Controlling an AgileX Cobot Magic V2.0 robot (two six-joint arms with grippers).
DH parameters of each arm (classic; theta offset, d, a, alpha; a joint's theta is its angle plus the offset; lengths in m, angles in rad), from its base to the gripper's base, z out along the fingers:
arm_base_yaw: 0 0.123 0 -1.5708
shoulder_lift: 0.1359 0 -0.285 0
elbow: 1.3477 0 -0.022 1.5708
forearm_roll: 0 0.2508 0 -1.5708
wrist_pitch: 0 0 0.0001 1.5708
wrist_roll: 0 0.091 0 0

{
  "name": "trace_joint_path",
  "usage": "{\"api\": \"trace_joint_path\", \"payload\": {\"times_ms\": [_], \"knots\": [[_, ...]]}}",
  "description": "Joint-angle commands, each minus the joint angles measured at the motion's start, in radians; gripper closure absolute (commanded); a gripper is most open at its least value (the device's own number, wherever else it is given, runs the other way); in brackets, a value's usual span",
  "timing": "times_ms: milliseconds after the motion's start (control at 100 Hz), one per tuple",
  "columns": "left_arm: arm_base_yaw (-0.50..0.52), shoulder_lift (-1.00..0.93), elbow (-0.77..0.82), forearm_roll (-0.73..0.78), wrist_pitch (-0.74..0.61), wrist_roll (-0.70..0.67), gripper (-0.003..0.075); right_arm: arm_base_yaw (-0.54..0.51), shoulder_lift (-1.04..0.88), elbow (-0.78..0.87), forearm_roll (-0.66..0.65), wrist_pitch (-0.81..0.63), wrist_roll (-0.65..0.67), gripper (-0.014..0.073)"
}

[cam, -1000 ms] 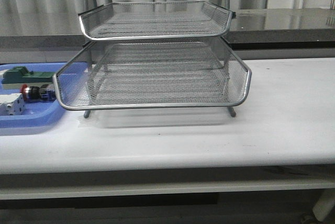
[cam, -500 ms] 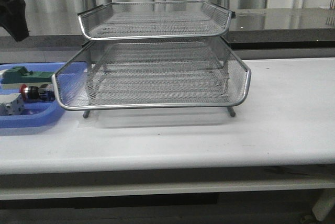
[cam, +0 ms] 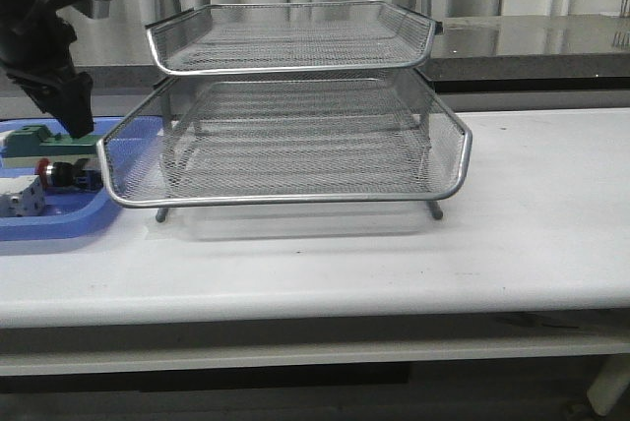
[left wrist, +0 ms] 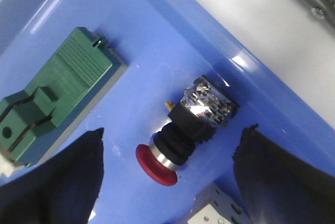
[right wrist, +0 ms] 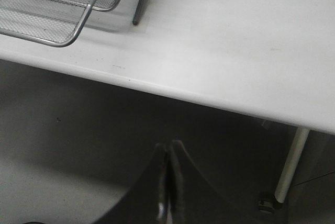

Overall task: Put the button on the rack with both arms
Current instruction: 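Lower the left gripper and grasp the red-capped button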

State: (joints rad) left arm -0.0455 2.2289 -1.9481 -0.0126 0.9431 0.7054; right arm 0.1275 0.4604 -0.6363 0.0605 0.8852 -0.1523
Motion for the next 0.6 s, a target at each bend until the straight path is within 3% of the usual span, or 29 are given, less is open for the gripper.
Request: {"api": "trace_joint_path", "payload": {"times_ms": [0, 590], "knots": [[-0.005, -0.034, -0.059, -0.006, -0.016, 0.010, 0.0227, -0.001, 0.004, -0.023, 0.001, -0.060, -0.003, 0.0654], [-0.005, 0.075, -0.111, -0.006, 0.026, 0.060, 0.0227, -0.001, 0.004, -0.023, 0.001, -0.060, -0.003, 0.0654]]}}
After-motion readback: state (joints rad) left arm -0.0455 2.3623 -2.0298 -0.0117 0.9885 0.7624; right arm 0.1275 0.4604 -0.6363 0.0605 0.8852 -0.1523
